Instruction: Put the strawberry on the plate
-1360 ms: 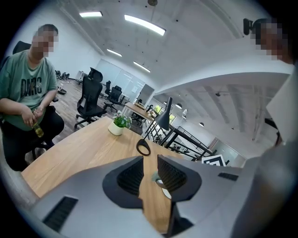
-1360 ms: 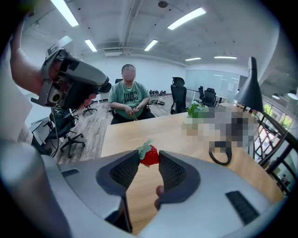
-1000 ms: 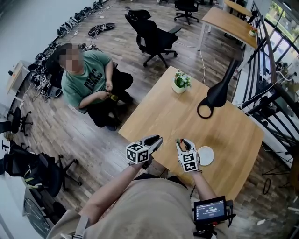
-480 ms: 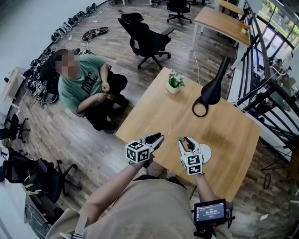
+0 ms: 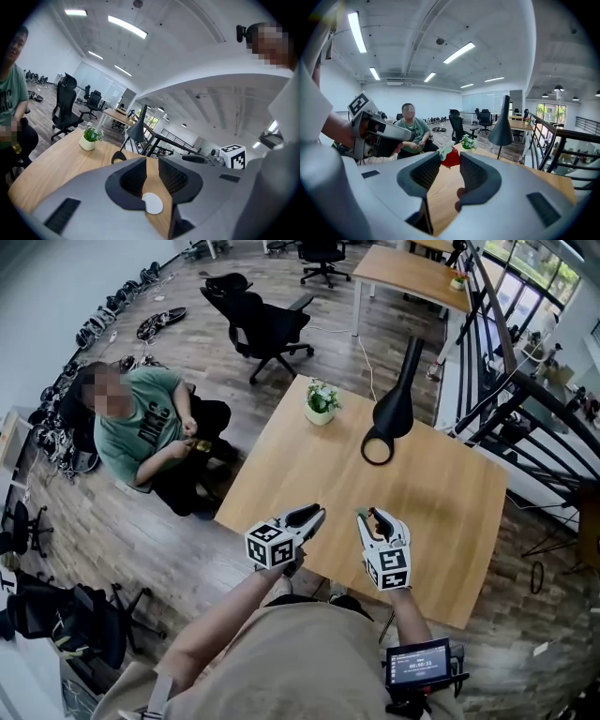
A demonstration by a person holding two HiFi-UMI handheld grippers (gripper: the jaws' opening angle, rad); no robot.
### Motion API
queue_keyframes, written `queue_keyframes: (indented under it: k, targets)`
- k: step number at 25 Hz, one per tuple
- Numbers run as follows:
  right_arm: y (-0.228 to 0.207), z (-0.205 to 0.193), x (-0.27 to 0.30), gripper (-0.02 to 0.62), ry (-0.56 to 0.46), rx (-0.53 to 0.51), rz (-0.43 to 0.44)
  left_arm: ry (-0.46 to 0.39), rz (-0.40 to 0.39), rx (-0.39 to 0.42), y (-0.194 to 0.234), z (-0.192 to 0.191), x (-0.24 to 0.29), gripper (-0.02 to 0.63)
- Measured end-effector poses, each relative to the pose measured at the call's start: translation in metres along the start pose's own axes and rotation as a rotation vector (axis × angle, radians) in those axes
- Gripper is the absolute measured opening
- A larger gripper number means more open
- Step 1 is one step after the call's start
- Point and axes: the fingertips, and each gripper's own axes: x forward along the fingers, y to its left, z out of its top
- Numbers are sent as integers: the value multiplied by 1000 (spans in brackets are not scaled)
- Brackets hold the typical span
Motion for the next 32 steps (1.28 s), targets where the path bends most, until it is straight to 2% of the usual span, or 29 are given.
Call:
queue_keyframes:
  k: [10,13,19,32]
  targets:
    - [-39,16,-49,144,-61,6,-69,12,-43,33,-35,7,35,75]
    - [-53,17,-60,143,-71,6,-93,16,-50,40,-43,7,45,31]
    - [-84,9,-83,143,-73,12,-147,41,-70,49,-58,-3,67,5]
    - [-132,-19,-124,143,-53,35,-217,89,-88,77,-82,-21,102,5]
